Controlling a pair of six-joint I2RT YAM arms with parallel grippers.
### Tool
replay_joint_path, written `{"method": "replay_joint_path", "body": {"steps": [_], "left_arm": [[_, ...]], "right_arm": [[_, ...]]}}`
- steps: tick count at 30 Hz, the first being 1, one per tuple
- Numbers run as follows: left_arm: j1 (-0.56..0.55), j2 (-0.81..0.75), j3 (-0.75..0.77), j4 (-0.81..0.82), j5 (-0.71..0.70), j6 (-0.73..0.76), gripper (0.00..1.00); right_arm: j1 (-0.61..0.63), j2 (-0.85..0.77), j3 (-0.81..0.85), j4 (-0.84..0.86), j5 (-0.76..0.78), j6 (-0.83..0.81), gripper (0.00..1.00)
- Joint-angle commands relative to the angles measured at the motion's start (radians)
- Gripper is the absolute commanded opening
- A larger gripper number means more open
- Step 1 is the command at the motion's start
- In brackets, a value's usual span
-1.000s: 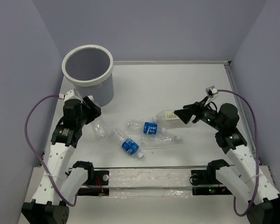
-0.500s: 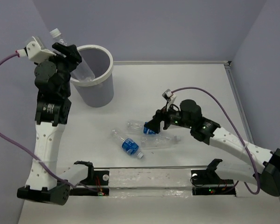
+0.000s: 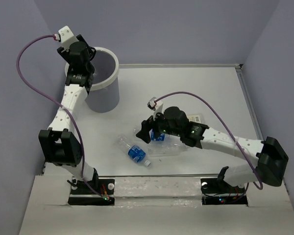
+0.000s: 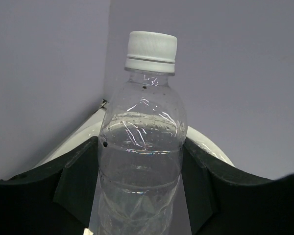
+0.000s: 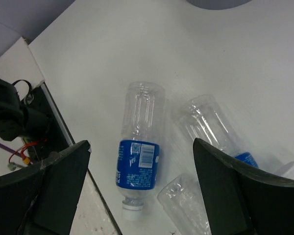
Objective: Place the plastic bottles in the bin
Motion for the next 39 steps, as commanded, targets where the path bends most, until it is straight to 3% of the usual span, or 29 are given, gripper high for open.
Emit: {"method": "replay_joint_path", "body": {"steps": [1,4,5,11,16,20,25,29,36,37,39], "left_arm": [[0.007,-0.077,-0.07,0.215,-0.086,0.052,0.76],[0.007,-0.07,-0.09,0.186,-0.072,0.021,0.96],[0.007,-0.077,-0.099,0.175,-0.04,0.011,0.99],[0.007,-0.169,-0.093,0.078,0.141,-0.031,0.99],[0.004,-0.362,-0.191,-0.001,0.356,-0.155,0.99],[0.003,-0.56,-0.345,-0.07,0.561,-0.203,0.99],[0.003,-0.806,-0.574,-0.148,0.667,-0.216,0.99],[0.003,-1.022,-0.677,-0.175,0.703,-0.237,0.99],[0.004,-1.129,-0.669,-0.291,0.636,-0.123,0.99],[0.002,-1.137,-0.673,-0.302,0.629,-0.112,0.99],[-0.01,-1.151,-0.688,-0.308,0.6,-0.086,0.99]], "right_arm": [[0.015,0.102,0.134,0.029,0.064,-0.053,0.92],[0.015,0.194,0.194,0.013,0.077,-0.06,0.93],[0.024,0.22,0.244,0.001,0.08,-0.065,0.93],[0.055,0.376,0.403,-0.147,0.118,-0.132,0.94],[0.115,0.493,0.514,-0.24,0.176,-0.171,0.93],[0.146,0.586,0.602,-0.33,0.239,-0.204,0.93],[0.157,0.731,0.731,-0.423,0.307,-0.24,0.93],[0.166,0.793,0.775,-0.445,0.299,-0.234,0.89],[0.196,0.903,0.883,-0.491,0.314,-0.241,0.8],[0.205,0.915,0.904,-0.499,0.33,-0.244,0.71],[0.216,0.916,0.923,-0.5,0.331,-0.241,0.62]]}}
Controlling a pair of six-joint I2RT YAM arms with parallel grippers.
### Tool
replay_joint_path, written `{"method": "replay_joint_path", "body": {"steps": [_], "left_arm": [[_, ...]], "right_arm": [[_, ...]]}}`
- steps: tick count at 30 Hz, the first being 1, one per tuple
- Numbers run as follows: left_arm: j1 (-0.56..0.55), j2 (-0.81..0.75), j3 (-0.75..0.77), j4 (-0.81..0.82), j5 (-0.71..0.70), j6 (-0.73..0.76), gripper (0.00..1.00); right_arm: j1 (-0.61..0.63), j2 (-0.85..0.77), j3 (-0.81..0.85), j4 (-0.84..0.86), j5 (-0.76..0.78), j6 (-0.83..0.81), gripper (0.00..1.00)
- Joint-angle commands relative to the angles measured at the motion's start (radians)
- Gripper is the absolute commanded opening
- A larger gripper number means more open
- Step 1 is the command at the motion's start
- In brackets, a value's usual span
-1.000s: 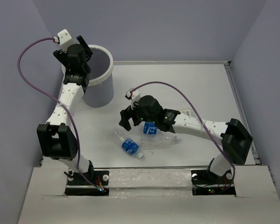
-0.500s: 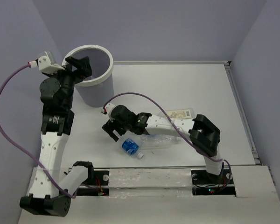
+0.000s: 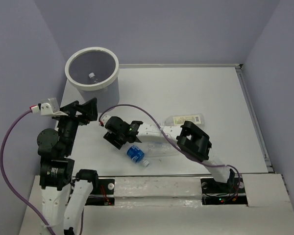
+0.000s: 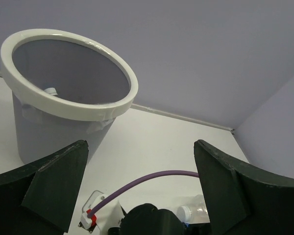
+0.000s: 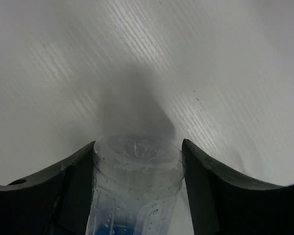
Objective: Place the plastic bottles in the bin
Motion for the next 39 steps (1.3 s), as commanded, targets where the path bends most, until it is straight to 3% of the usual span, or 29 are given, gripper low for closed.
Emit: {"method": "replay_joint_path", "body": {"steps": [1,5,11,15,20,25,31,35,39], "left_arm": [[-0.03,-0.021,-0.017,-0.033,-0.041,0.084,0.99],[-0.077,-0.049,-0.062,-0.036,-0.137,0.098,0.99],[-0.15,-0.151,-0.184,0.001,-0.283,0.032,0.99],[-0.201,-0.188,-0.169,-0.027,-0.371,0.023,0.99],[-0.27,-0.184,-0.175,-0.036,-0.359,0.015,0.99],[-0.319,-0.178,-0.181,-0.039,-0.348,0.009,0.99],[-0.353,-0.167,-0.194,-0.044,-0.334,-0.008,0.99],[-0.374,-0.147,-0.198,-0.067,-0.313,-0.052,0.99],[-0.39,-0.141,-0.296,-0.048,-0.125,-0.205,0.99]], "right_arm": [[0.036,-0.008,0.081,-0.03,0.029,-0.008,0.49],[0.036,-0.074,0.1,-0.032,0.044,0.015,0.4],[0.036,-0.27,0.089,0.064,0.158,-0.028,0.35],[-0.012,-0.353,0.136,0.141,0.227,-0.095,0.35],[-0.099,-0.392,0.224,0.425,0.305,-0.227,0.34],[-0.185,-0.25,0.391,0.764,0.265,-0.278,0.32],[-0.231,-0.018,0.713,1.008,0.224,-0.284,0.27],[-0.269,0.07,0.758,1.199,0.163,-0.206,0.26],[-0.305,0.168,0.854,1.246,0.077,-0.083,0.26]]}}
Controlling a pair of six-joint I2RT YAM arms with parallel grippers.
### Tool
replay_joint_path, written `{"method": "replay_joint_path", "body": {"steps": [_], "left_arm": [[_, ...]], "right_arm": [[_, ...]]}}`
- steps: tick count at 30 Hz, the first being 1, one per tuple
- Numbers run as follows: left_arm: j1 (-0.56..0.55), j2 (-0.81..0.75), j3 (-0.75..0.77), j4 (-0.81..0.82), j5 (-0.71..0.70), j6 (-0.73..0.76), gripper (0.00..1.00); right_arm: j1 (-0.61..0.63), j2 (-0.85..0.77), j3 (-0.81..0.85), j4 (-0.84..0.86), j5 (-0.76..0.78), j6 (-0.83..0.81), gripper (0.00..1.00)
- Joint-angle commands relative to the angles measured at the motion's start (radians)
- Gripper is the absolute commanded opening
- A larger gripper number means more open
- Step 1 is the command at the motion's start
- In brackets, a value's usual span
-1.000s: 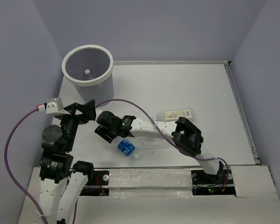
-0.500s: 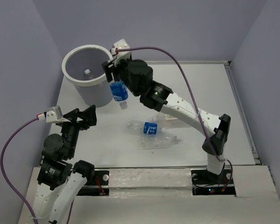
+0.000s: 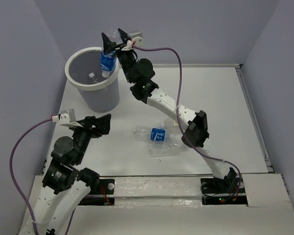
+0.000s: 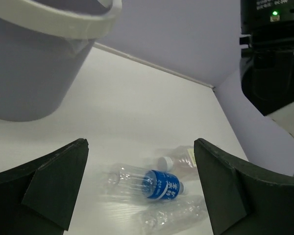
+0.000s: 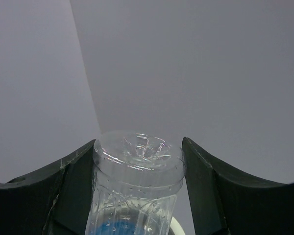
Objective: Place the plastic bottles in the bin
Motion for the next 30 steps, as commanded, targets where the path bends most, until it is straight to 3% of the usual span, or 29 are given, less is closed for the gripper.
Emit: {"method": "replay_joint_path", "body": {"steps": [1,4,7,8,11,14,18,22,28,30], "left_arm": [[-0.013,0.019,-0.114,0.063,0.204,-0.184,0.99],[-0.011,0.016,-0.24,0.136,0.321,-0.309,0.99],[-0.013,0.043,-0.299,0.173,0.353,-0.347,0.99],[-0.013,0.054,-0.305,0.18,0.355,-0.351,0.99],[-0.013,0.108,-0.345,0.224,0.384,-0.379,0.99],[-0.014,0.142,-0.371,0.282,0.399,-0.402,0.99],[-0.029,0.189,-0.388,0.331,0.387,-0.423,0.99],[-0.057,0.238,-0.354,0.339,0.327,-0.379,0.99],[-0.102,0.387,-0.193,0.24,0.254,-0.164,0.99],[-0.129,0.437,-0.165,0.221,0.228,-0.155,0.99]], "right_arm": [[-0.053,0.091,0.146,0.199,-0.116,0.142,0.27],[-0.053,0.11,0.128,0.191,-0.139,0.136,0.31],[-0.053,0.076,-0.005,0.193,-0.164,0.126,0.47],[-0.053,0.056,-0.027,0.176,-0.175,0.126,0.6],[-0.062,0.035,-0.069,0.076,-0.219,0.116,0.8],[-0.062,0.004,-0.119,0.035,-0.231,0.106,0.89],[-0.062,-0.103,-0.232,-0.019,-0.274,0.087,0.93],[-0.062,-0.191,-0.314,-0.112,-0.282,0.079,0.9],[-0.09,-0.627,-0.907,-0.229,-0.279,0.19,0.81],[-0.117,-0.797,-1.126,-0.271,-0.302,0.254,0.79]]}}
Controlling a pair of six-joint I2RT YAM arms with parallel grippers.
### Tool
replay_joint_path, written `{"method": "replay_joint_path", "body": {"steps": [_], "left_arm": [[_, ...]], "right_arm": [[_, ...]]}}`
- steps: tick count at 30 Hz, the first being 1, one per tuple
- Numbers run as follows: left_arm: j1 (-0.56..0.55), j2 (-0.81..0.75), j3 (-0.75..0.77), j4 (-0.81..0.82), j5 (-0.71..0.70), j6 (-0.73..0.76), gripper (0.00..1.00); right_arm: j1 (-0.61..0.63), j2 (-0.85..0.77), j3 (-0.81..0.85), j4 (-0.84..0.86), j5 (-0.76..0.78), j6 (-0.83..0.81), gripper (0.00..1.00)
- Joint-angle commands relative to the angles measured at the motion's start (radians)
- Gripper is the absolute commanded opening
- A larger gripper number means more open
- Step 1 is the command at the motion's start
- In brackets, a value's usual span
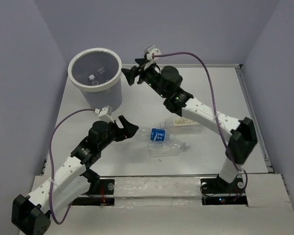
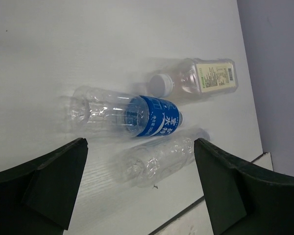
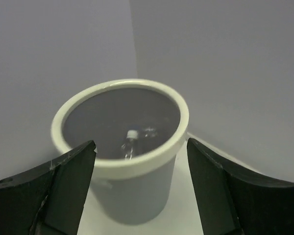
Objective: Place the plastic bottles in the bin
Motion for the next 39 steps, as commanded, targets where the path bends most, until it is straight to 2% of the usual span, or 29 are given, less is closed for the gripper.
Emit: {"method": "replay_joint_path", "body": {"steps": [1,4,6,10,18,21,30,36,39], "left_arm": [[-0.049,0.079,0.105,-0.015,-0.062,0.092,0.99],[-0.092,0.108,0.102,-0.003,-0.048,0.006,0.99],[-0.12,0.103,0.079,-0.003,-0.063,-0.052,0.99],[-0.141,0.085,0.016,-0.003,-0.147,-0.189,0.99],[-0.222,0.138,-0.047,0.106,-0.236,-0.439,0.99],[-0.242,0.201,-0.073,0.166,-0.267,-0.52,0.99],[-0.253,0.508,0.056,0.212,-0.379,-0.525,0.99],[-0.253,0.629,0.134,0.229,-0.434,-0.498,0.99],[-0.252,0.663,0.151,0.225,-0.463,-0.501,0.99]], "right_arm": [[-0.049,-0.299,-0.336,-0.124,-0.046,0.132,0.78],[-0.071,-0.452,-0.521,-0.252,-0.048,0.169,0.78],[-0.071,-0.533,-0.586,-0.357,-0.048,0.184,0.78],[-0.08,-0.652,-0.732,-0.466,-0.037,0.215,0.79],[-0.08,-0.784,-0.938,-0.527,-0.063,0.264,0.79],[-0.08,-0.856,-0.988,-0.51,-0.143,0.252,0.79],[-0.08,-0.891,-1.031,-0.478,-0.29,0.292,0.8],[-0.068,-0.904,-1.061,-0.43,-0.402,0.302,0.81],[-0.057,-0.882,-1.062,-0.43,-0.404,0.302,0.82]]}}
